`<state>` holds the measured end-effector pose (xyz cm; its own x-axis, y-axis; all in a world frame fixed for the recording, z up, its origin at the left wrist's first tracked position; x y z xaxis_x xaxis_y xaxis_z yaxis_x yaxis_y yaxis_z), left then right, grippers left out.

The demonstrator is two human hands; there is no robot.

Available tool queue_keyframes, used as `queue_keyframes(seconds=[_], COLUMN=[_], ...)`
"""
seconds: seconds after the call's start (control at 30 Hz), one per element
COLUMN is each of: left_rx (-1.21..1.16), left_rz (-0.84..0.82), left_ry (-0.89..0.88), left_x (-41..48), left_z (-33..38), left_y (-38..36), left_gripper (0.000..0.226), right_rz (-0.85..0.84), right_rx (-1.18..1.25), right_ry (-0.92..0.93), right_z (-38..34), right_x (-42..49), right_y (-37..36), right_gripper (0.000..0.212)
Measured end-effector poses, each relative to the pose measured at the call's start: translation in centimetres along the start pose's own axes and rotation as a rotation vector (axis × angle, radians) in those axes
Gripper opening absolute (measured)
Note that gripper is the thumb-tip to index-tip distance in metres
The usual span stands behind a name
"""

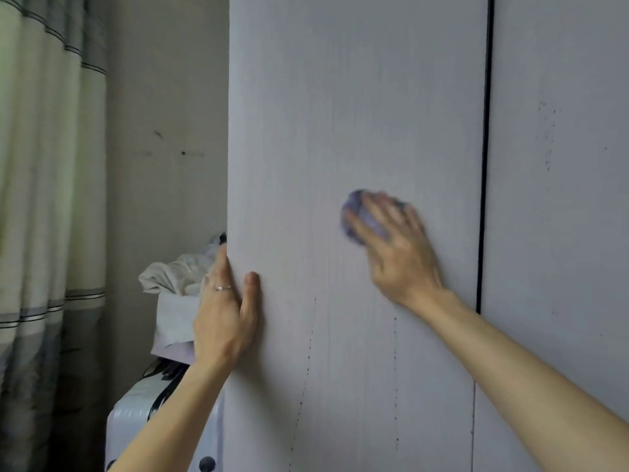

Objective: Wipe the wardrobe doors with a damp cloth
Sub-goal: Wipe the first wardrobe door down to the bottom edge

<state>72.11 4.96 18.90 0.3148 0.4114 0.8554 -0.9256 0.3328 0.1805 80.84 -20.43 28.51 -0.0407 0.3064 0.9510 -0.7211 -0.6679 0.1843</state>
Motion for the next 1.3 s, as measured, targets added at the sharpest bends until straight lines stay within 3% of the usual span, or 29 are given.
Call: queue_keyframes(seconds=[0.07,0.13,0.2,0.27,0.33,0.37,0.43,0.53,0.6,0.67,0.77,0.87,0.93,1.03,1.13,1.2,1.3], left_rx=[0.020,0.043,0.051,0.041,0.029,0.029,0.036,0.054,0.060,0.053,0.025,0.009,0.014,0.015,0.012,0.019,0.005], left_rz=[-0.031,-0.024,0.000,0.005,-0.008,-0.011,-0.014,-0.019,-0.021,-0.018,-0.016,-0.018,-0.015,-0.019,-0.023,-0.029,-0.034], left_ry=[0.025,0.017,0.011,-0.017,-0.036,-0.043,-0.055,-0.041,-0.046,-0.075,-0.075,-0.094,-0.109,-0.114,-0.118,-0.113,-0.124], left_x=[-0.1,0.1,0.0,0.0,-0.1,0.0,-0.1,-0.1,-0.2,-0.1,-0.1,-0.2,-0.2,0.0,0.1,0.4,0.2], left_z=[-0.1,0.0,0.2,0.4,0.6,0.7,1.0,0.6,0.5,0.4,0.0,0.2,0.4,0.5,0.4,0.6,0.7], left_y=[0.2,0.0,0.1,0.2,0.3,0.4,0.4,0.4,0.4,0.5,0.6,0.6,0.5,0.5,0.4,0.5,0.4], left_gripper=[0.066,0.064,0.060,0.064,0.069,0.071,0.072,0.064,0.063,0.062,0.065,0.067,0.069,0.071,0.074,0.074,0.070], right_rz=[0.114,0.193,0.139,-0.016,-0.148,-0.161,-0.072,0.044,0.121,0.090,-0.122,-0.211,-0.193,-0.033,0.123,0.130,0.002], right_rx=[0.043,0.082,0.075,0.051,0.026,0.013,-0.017,0.046,0.073,0.066,0.037,-0.046,-0.084,-0.022,0.069,0.070,0.044], right_ry=[-0.275,-0.412,-0.255,0.108,0.364,0.407,0.289,-0.194,-0.292,-0.093,0.329,0.574,0.499,0.059,-0.334,-0.321,-0.100], right_z=[2.7,2.0,-2.5,-8.1,-9.8,-9.3,-7.0,-2.9,-4.2,-8.3,-13.3,-12.5,-10.1,-5.5,-4.4,-6.6,-10.0], right_x=[3.3,4.8,4.2,1.8,0.8,2.0,6.1,11.6,11.8,9.8,4.0,3.1,6.6,12.4,12.5,9.9,3.1], right_y=[1.2,1.0,-0.7,-2.9,-3.7,-3.5,-2.2,-0.3,-0.6,-2.3,-4.6,-4.6,-4.0,-1.7,-0.9,-1.8,-3.9], right_gripper=[0.052,0.052,0.054,0.060,0.065,0.064,0.061,0.059,0.059,0.060,0.062,0.069,0.070,0.062,0.056,0.057,0.061])
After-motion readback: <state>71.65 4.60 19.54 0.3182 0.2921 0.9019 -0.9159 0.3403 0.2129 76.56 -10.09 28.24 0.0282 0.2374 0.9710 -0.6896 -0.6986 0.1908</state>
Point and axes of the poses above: each hand's wrist, its own x-axis towards the middle knuckle, its own y-axis out of the back of the hand, z = x × y, the point moved 8 cm from there along x, towards the middle knuckle, and after that the axes turned 6 degrees about -y, right-handed, at the moved point
